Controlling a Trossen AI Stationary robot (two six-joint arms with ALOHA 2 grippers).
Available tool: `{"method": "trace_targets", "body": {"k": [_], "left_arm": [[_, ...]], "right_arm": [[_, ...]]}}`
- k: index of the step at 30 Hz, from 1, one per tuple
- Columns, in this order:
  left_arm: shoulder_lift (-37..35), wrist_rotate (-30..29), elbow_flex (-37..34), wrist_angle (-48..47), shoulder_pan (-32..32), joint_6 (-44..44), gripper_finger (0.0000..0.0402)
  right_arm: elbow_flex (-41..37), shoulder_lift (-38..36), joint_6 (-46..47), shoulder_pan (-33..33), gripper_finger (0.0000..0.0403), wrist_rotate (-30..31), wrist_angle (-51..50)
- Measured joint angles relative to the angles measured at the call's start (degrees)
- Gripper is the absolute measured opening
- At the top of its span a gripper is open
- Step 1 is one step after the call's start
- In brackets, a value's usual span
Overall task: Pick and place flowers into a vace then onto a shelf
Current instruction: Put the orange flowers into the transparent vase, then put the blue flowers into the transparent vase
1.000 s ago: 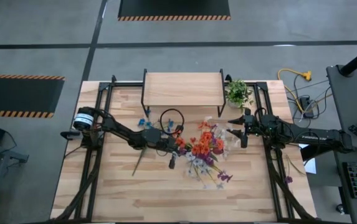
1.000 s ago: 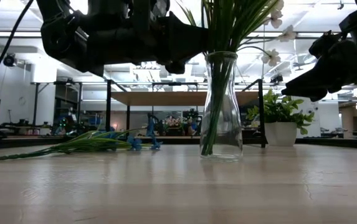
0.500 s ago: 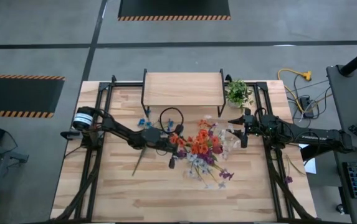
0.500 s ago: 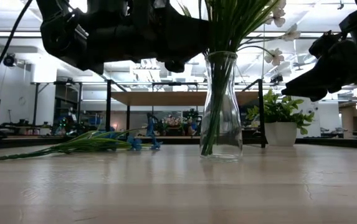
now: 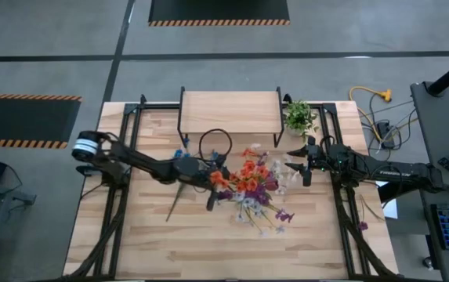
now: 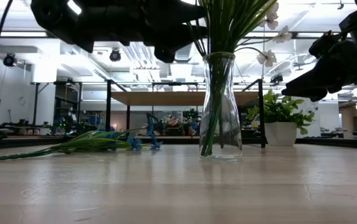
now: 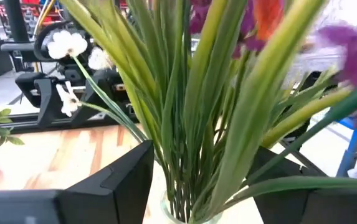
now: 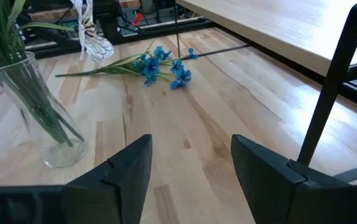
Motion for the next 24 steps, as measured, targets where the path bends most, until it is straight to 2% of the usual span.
{"method": "trace_targets", "body": {"k": [7, 15, 24], "left_arm": [[-2.26, 0.03, -0.03, -3.64, -0.02, -0.03, 0.0225], [-7.33, 0.07, -0.05, -12.26, -0.04, -0.2, 0.0225], [-17.35, 0.05, -0.05, -32.07, -0.15, -5.18, 0.0225]], "right_arm": [[0.0, 0.0, 0.02, -0.02, 0.0209, 0.02, -0.04], [0.0, 0.0, 0.0, -0.02, 0.0209, 0.03, -0.33], [0.01, 0.0, 0.0, -0.01, 0.0209, 0.04, -0.38]]}}
